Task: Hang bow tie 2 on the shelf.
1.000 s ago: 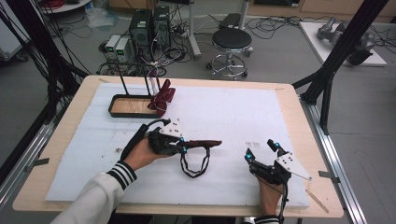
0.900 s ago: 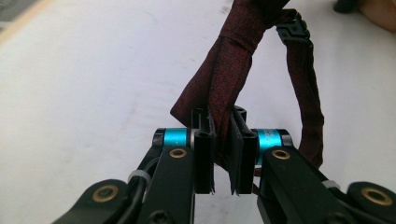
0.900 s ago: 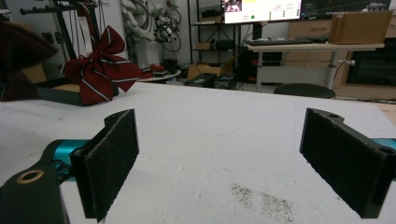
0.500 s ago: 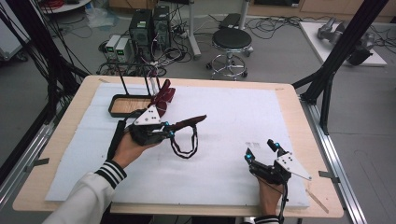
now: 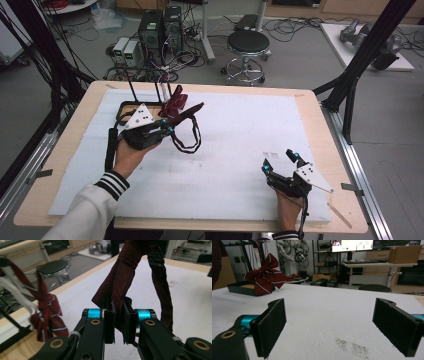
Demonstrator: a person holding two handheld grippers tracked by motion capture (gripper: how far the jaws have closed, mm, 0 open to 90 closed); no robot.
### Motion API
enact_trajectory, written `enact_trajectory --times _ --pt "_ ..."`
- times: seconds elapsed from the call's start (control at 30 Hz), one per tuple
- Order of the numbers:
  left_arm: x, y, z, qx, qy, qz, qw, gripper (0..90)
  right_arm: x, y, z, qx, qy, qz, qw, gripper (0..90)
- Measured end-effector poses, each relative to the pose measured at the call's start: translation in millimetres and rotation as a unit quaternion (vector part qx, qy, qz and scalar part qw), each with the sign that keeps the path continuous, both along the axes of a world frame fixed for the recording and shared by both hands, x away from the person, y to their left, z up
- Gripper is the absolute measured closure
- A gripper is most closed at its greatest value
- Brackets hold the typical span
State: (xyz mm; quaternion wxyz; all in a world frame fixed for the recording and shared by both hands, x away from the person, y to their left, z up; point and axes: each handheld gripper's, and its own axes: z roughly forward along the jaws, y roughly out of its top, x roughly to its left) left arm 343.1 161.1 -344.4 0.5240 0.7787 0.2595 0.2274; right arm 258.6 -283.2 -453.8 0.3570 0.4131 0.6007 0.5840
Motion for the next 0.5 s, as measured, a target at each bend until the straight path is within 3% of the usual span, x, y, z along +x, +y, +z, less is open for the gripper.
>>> enact_trajectory --times 0.17,0.2,0.33,0.5 --pt "1.6 13.7 4.2 -0.018 -0.008 0.029 0.9994 82.2 0.0 0.0 0.0 0.0 0.0 0.0 1.0 10.9" --pt "2.4 19.7 5.9 -0.027 -0.012 0.047 0.9985 82.3 0.0 0.1 0.0 0.0 0.0 0.0 1.0 10.9" --pt "3.3 27.9 8.5 -0.024 -0.02 0.069 0.9971 82.3 0.0 0.1 0.0 -0.001 0.0 -0.001 1.0 10.9" --pt "4.6 39.7 9.9 -0.027 -0.027 0.107 0.9935 82.3 0.1 0.2 0.1 -0.002 0.0 -0.001 1.0 10.9"
